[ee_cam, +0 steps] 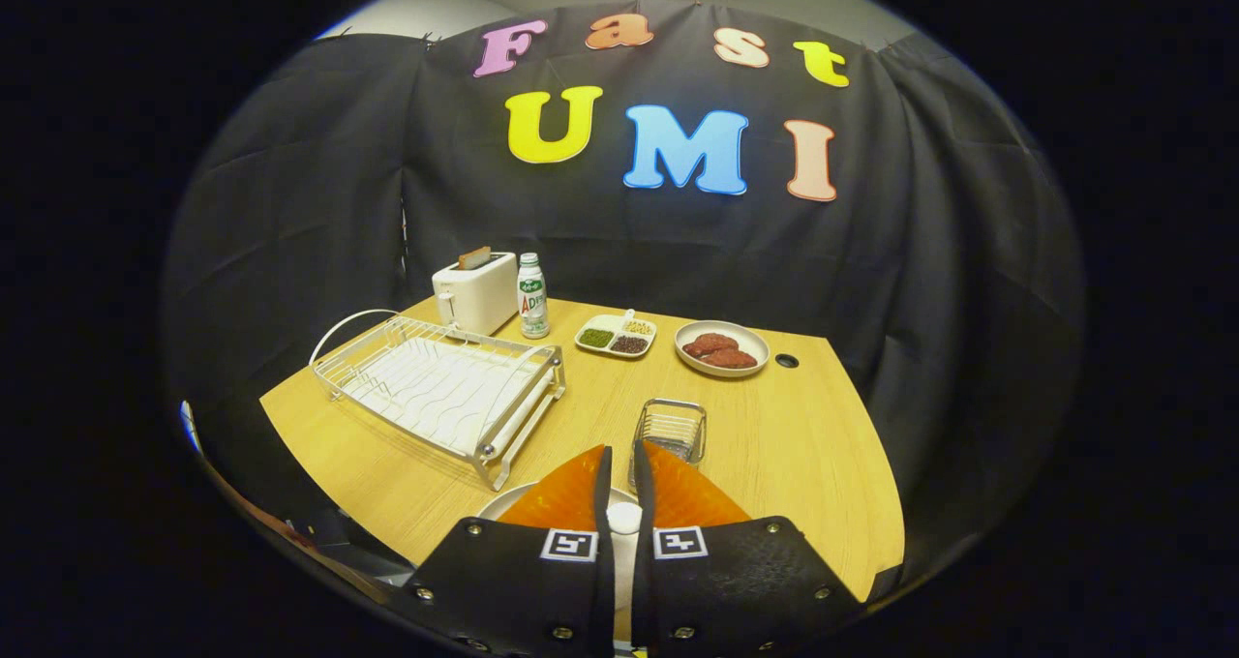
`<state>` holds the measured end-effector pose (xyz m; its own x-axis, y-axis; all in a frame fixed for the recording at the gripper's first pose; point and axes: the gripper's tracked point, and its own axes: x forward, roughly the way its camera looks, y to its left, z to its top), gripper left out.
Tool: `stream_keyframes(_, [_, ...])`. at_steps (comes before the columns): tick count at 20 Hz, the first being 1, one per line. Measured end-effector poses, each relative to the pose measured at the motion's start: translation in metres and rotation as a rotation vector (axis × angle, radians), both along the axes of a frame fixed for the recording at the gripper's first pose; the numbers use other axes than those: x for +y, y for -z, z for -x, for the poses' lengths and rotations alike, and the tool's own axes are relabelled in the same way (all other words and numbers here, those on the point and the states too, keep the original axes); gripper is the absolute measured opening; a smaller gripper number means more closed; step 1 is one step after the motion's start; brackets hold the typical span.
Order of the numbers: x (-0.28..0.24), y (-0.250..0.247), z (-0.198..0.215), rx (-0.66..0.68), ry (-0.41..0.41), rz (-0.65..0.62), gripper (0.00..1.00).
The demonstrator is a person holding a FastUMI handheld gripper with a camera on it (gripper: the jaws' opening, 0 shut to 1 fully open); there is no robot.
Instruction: Take the plate from the dish rack, then take the spoon from the basket and place it into the plate.
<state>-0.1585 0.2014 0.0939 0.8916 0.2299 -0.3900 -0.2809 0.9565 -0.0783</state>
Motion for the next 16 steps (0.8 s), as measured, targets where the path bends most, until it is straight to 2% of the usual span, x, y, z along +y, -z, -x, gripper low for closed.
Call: stream_keyframes(16, [0.082, 0.053, -0.028, 0.114, -0.161, 0.064, 0.08])
